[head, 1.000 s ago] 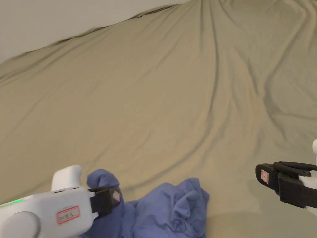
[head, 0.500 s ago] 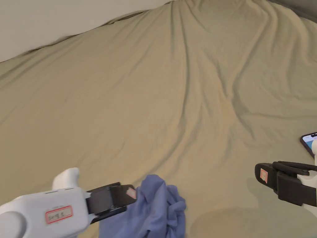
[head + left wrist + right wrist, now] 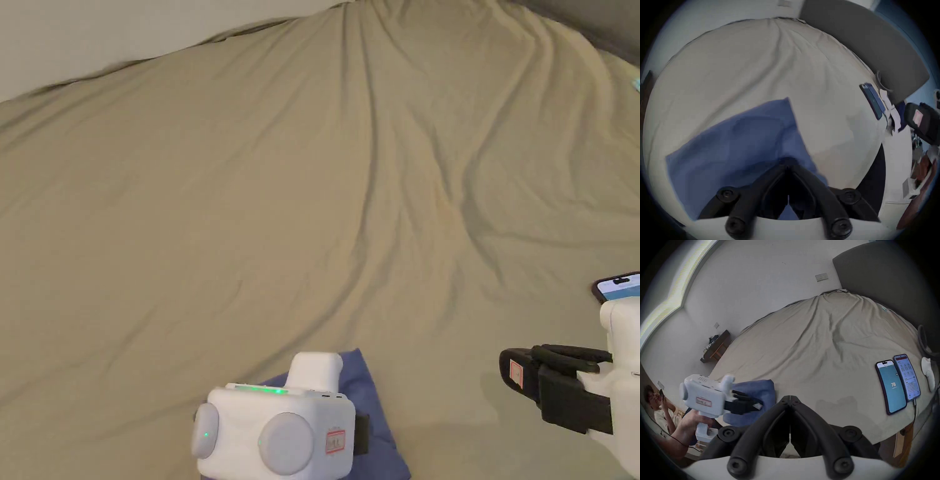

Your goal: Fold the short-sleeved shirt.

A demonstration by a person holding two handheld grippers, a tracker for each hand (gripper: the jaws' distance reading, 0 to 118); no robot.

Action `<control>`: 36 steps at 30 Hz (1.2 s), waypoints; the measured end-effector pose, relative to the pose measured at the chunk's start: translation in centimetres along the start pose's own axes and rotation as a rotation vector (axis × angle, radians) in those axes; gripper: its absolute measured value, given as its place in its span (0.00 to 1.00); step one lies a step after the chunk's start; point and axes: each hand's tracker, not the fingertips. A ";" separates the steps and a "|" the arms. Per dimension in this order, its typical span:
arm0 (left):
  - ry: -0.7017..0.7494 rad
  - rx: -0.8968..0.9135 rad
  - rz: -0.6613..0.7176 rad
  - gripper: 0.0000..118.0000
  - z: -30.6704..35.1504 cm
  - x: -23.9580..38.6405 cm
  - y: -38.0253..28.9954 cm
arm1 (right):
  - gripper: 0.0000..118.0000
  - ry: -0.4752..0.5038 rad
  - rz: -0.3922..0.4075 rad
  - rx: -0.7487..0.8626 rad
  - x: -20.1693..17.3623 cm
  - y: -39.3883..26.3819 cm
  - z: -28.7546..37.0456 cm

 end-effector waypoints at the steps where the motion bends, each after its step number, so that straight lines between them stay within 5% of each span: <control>1: -0.005 0.001 0.028 0.00 -0.3 0.4 0.3 | 0.02 -0.006 0.003 -0.002 0.1 0.0 0.0; 5: -0.020 0.042 -0.010 0.00 1.9 0.9 0.3 | 0.02 -0.015 0.012 -0.006 -0.1 0.5 -0.2; 10: -0.080 0.192 0.113 0.00 10.0 -2.9 -2.1 | 0.02 0.008 0.098 -0.009 -2.5 1.8 -1.0; 19: 0.128 0.341 0.368 0.00 20.3 -12.6 -11.4 | 0.02 0.159 0.262 -0.167 -11.4 0.6 -8.7; 25: 0.027 0.290 0.482 0.00 17.4 -15.8 -13.8 | 0.02 0.038 0.312 -0.385 -11.0 -3.4 -17.4; 29: -0.074 0.238 0.513 0.00 13.5 -17.6 -13.2 | 0.02 0.180 0.145 -0.416 -8.4 -2.2 -18.4; 30: -0.155 0.231 0.551 0.11 12.7 -18.3 -13.2 | 0.02 0.210 0.112 -0.432 -7.6 -1.7 -18.5; 32: -0.391 0.214 0.650 0.76 10.2 -20.6 -13.2 | 0.02 0.258 0.101 -0.464 -6.2 -1.1 -18.8; 36: -0.677 0.247 0.750 0.76 5.6 -22.1 -13.0 | 0.02 0.316 0.095 -0.504 -5.3 -0.5 -19.8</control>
